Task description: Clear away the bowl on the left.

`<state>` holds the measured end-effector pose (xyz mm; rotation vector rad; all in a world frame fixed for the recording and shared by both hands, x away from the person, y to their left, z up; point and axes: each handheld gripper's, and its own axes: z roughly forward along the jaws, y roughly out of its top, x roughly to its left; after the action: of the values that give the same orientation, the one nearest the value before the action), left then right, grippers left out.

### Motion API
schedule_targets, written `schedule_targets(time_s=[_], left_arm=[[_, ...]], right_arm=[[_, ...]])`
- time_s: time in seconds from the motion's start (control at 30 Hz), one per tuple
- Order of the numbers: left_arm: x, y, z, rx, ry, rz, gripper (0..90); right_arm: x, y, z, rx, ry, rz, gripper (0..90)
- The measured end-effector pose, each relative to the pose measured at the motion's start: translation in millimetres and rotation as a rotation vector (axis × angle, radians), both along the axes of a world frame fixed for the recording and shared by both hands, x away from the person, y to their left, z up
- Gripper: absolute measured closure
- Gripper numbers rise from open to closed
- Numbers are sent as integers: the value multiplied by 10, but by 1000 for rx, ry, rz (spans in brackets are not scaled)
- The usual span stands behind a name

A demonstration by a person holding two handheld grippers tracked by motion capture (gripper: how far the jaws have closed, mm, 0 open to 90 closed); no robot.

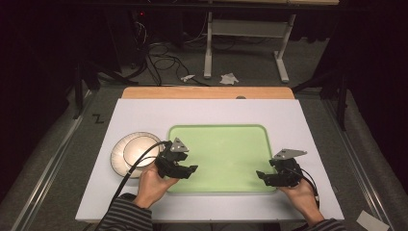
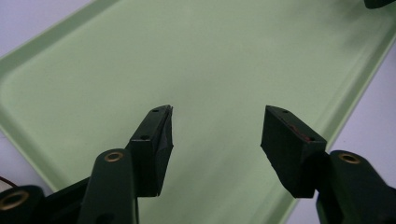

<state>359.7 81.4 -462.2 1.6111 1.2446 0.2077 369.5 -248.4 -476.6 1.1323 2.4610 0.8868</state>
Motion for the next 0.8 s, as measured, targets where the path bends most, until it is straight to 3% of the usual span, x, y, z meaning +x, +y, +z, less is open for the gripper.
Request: schedule_targets(time_s=[0.27, 0.37, 0.5, 0.7, 0.8], left_arm=[[14, 0, -11, 12, -3, 10, 414], [26, 19, -3, -4, -4, 19, 412], [58, 52, -26, -16, 30, 30, 416], [55, 64, -12, -14, 15, 36, 414], [61, 131, 39, -47, 13, 50, 394]], right_arm=[[-13, 11, -10, -9, 13, 12, 328], [-12, 14, -20, -11, 12, 19, 326], [-11, 22, -21, -15, 20, 14, 324], [-9, 27, -29, -15, 24, 19, 321], [-13, 29, -28, -16, 26, 18, 320]])
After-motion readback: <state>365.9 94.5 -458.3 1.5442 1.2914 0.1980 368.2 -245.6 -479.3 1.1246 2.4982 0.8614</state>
